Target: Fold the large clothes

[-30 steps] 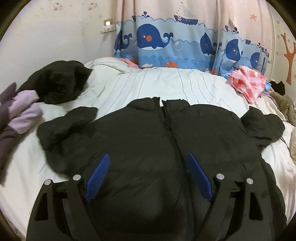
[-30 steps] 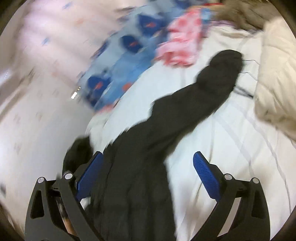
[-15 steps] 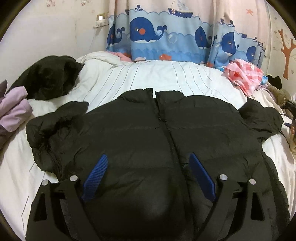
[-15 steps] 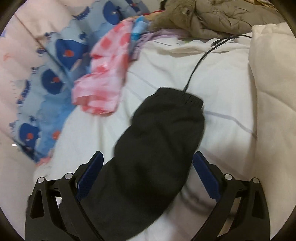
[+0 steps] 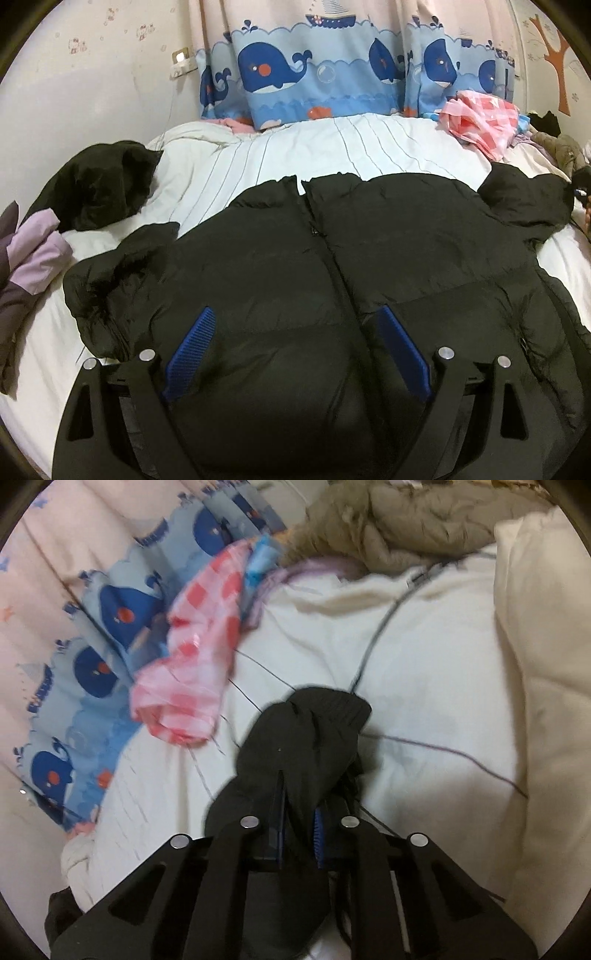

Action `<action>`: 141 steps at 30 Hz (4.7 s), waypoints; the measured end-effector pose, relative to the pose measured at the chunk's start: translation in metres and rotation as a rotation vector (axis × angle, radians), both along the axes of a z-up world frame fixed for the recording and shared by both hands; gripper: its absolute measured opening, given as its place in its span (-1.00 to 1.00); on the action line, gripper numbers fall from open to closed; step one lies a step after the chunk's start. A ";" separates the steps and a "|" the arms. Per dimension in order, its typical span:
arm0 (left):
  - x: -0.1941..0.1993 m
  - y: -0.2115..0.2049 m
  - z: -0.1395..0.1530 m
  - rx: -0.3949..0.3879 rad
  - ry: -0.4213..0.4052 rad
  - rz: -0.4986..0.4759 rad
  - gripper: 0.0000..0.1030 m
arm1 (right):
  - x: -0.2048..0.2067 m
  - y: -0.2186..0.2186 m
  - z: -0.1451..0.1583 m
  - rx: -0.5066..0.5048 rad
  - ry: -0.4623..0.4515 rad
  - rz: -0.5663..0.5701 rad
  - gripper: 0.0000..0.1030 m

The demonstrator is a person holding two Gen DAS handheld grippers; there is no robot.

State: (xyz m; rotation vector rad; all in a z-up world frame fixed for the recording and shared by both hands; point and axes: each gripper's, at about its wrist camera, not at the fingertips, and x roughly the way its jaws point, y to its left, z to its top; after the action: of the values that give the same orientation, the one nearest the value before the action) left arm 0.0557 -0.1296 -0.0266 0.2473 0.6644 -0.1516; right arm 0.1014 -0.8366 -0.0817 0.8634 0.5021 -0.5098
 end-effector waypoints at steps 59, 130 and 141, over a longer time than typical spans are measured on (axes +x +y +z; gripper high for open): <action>-0.022 0.295 0.038 -0.369 0.009 0.485 0.71 | 0.136 0.700 0.092 -0.152 -0.139 1.144 -0.88; 0.335 0.249 -0.063 -0.119 0.436 0.435 -0.76 | -0.008 0.556 -0.001 0.069 0.008 0.937 0.80; 0.224 0.277 0.086 -0.664 0.146 0.079 -0.86 | -0.009 0.551 0.009 0.116 -0.041 0.944 0.80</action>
State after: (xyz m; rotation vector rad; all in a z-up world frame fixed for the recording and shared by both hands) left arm 0.2793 0.1474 0.0598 -0.4311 0.7316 -0.3069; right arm 0.0927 -0.2859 -0.0727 0.6492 0.8329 0.4039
